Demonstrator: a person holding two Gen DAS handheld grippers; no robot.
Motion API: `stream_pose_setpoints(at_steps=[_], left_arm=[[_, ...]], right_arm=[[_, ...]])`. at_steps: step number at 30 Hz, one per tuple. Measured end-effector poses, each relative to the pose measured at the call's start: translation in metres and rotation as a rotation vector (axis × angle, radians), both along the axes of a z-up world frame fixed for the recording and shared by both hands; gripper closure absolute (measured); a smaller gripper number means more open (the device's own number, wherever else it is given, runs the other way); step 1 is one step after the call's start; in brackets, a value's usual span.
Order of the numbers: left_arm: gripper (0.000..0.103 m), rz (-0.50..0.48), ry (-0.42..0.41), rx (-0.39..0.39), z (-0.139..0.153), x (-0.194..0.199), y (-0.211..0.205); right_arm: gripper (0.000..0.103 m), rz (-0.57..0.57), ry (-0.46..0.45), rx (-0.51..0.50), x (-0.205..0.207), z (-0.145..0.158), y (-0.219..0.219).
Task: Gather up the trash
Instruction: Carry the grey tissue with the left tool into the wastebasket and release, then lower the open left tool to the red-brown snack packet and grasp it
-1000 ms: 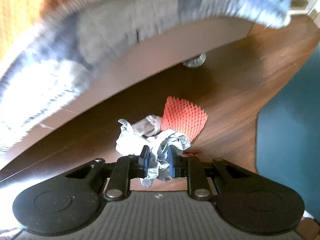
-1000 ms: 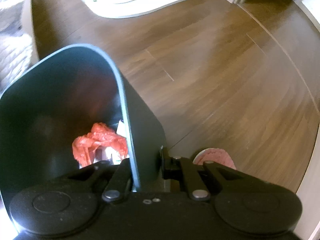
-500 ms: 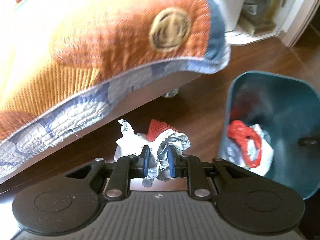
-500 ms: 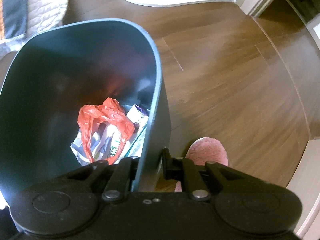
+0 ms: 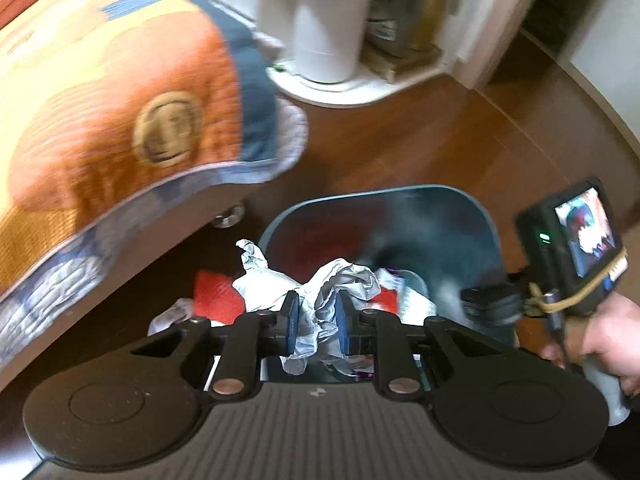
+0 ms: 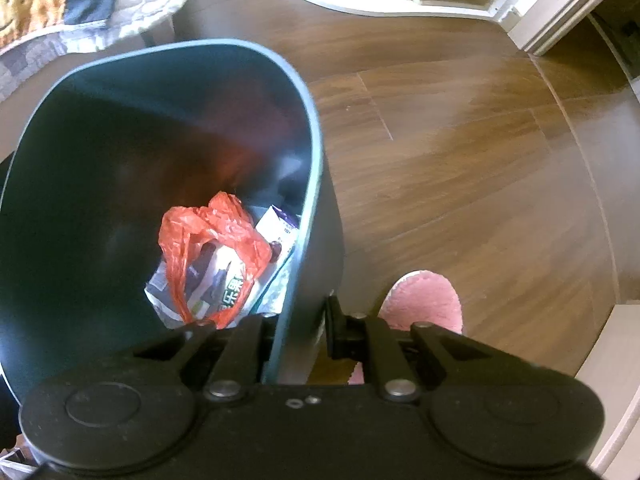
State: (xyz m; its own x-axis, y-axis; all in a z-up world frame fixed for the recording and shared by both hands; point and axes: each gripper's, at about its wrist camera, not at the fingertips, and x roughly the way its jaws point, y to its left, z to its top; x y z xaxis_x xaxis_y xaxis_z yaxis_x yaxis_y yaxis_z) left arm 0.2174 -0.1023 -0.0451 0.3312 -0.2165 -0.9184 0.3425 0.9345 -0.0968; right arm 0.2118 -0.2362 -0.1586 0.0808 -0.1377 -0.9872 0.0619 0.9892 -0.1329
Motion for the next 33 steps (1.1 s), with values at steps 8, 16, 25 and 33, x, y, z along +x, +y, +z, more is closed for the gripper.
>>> stream_pose_setpoints(at_steps=[8,16,25,33], left_arm=[[0.085,-0.057,0.03,0.018,-0.019,-0.006,-0.028],[0.085,-0.076,0.069,0.05,-0.041,-0.006,-0.033],[0.081,-0.082,0.1,0.019,-0.05,-0.006,-0.037],[0.036,-0.067,0.067,0.011,-0.048,-0.006,-0.031]], right_arm=[[0.092,0.043,-0.004,0.001,-0.005,-0.001,0.005],[0.092,0.058,-0.007,0.011,0.0,-0.007,0.001],[0.092,0.051,-0.011,0.018,0.004,-0.009,-0.005],[0.093,0.029,-0.006,0.018,0.005,-0.012,-0.006]])
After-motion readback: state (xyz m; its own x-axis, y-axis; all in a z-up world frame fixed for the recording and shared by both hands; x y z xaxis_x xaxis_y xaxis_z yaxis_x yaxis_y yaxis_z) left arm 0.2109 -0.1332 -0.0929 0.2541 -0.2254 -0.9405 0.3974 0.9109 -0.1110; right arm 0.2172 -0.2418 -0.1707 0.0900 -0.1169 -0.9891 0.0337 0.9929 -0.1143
